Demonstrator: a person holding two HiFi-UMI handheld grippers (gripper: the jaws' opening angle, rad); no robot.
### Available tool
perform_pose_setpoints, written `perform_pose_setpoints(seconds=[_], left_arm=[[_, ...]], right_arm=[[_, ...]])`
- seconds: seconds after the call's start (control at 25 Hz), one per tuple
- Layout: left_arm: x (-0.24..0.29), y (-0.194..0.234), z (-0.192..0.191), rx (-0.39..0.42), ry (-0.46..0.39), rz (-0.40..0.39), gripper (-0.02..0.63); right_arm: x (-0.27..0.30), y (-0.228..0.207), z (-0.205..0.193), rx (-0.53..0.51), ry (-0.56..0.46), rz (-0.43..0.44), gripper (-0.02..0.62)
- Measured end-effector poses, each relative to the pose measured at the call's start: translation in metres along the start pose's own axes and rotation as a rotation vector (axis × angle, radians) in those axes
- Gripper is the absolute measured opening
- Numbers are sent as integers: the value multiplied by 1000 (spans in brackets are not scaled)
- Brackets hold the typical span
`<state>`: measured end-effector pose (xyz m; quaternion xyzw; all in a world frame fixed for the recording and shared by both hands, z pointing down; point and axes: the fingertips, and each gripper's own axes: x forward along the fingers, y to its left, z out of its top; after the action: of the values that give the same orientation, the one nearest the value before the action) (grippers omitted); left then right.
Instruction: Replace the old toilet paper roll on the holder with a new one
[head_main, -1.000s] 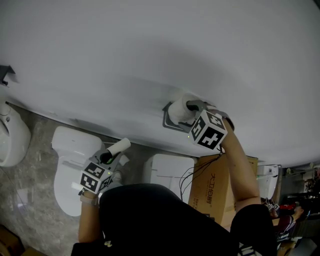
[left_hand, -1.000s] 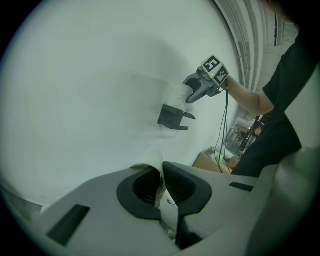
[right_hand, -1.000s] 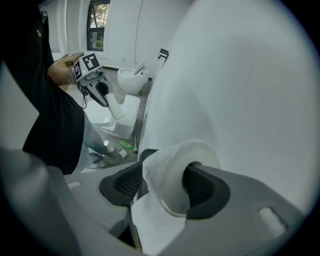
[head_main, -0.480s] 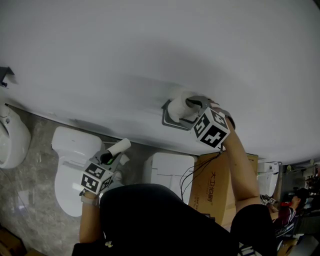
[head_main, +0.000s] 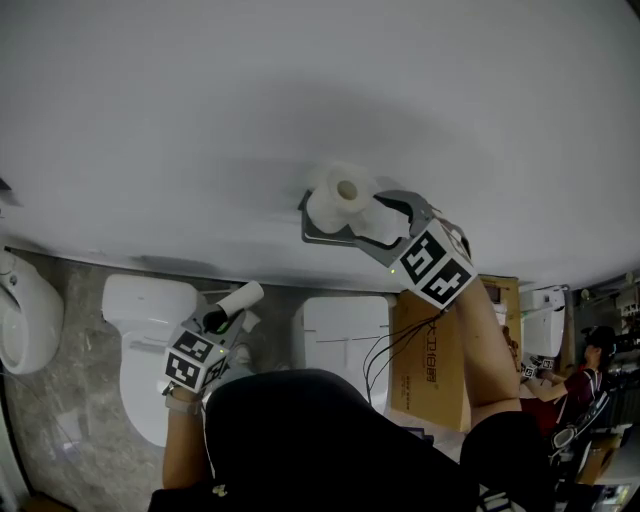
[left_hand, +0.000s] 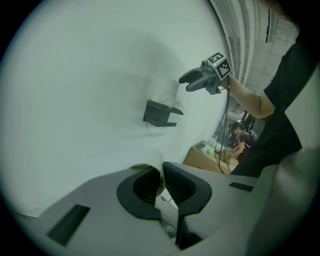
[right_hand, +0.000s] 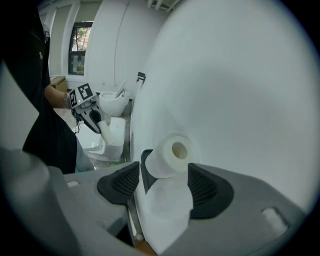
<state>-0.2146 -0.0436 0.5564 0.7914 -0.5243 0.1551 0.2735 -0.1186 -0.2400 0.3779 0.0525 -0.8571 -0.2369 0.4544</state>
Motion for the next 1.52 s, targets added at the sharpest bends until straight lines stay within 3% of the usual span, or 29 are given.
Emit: perform_pose_setpoints(seconds=[0.2,0.6,1.0,1.52], left_arm=[[13,-16,7,44,22,-47,32],[46,-64,30,129,33,-168,32],[71,-113,55,174,5,-286,33],[88,-150,85,177,-74,-373,34]], right_arm=[[-25,10,-17,140,-93,-37,297],[-77,37,-73,412,-246,-185,131],[-117,85,-138,672,-359,-340,14],[-139,143,-180,910,-484,-522,-2]])
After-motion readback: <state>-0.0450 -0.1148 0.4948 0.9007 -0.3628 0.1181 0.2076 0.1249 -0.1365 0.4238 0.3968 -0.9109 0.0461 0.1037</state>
